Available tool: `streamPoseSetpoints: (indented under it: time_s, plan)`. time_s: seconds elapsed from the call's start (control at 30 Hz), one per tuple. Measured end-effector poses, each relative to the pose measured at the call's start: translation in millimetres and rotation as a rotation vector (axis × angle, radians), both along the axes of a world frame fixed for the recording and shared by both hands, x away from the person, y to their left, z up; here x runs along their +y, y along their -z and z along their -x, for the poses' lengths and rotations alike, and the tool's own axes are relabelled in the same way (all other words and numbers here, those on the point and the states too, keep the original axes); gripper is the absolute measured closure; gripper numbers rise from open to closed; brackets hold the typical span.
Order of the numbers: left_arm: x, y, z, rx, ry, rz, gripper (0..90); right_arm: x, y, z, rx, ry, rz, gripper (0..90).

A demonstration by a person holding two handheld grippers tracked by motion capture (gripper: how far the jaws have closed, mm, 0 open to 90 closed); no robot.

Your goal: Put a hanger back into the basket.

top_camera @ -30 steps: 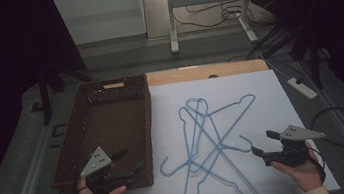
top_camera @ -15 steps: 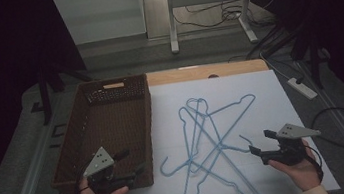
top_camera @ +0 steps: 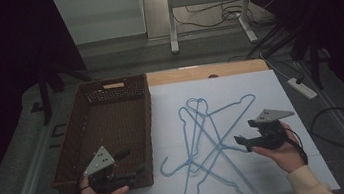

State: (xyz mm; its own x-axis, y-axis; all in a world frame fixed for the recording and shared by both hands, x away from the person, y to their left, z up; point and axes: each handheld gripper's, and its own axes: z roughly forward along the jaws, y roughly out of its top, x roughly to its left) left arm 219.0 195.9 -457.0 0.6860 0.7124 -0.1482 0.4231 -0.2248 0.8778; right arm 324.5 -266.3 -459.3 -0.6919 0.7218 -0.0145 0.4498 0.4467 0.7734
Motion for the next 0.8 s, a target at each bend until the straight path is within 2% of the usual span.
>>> streamPoseSetpoints:
  time_s: [0.13, 0.33, 0.37, 0.5, 0.57, 0.8]
  plan:
    - [0.2, -1.0, -1.2, -0.004, -0.002, 0.0, 25.3, 12.5, -2.4, -17.1, 0.021, -0.023, 0.021, 21.6]
    - [0.2, -3.0, -1.9, -0.011, 0.001, -0.002, 25.4, 24.3, -4.7, -34.7, 0.046, -0.035, 0.021, 22.9]
    - [0.2, -3.2, -2.1, -0.012, 0.002, -0.006, 25.4, 31.6, -5.9, -43.3, 0.058, -0.046, 0.028, 23.1]
    - [-0.3, -3.2, -2.9, -0.015, 0.003, -0.01, 25.5, 41.8, -6.7, -55.7, 0.077, -0.06, 0.05, 23.7]
    - [-0.2, -3.6, -2.9, -0.017, 0.003, -0.011, 25.5, 50.5, -5.7, -68.9, 0.102, -0.071, 0.063, 24.8]
    - [0.5, -3.0, -4.1, -0.016, 0.004, -0.014, 25.6, 69.2, -0.2, -95.4, 0.149, -0.085, 0.078, 26.9]
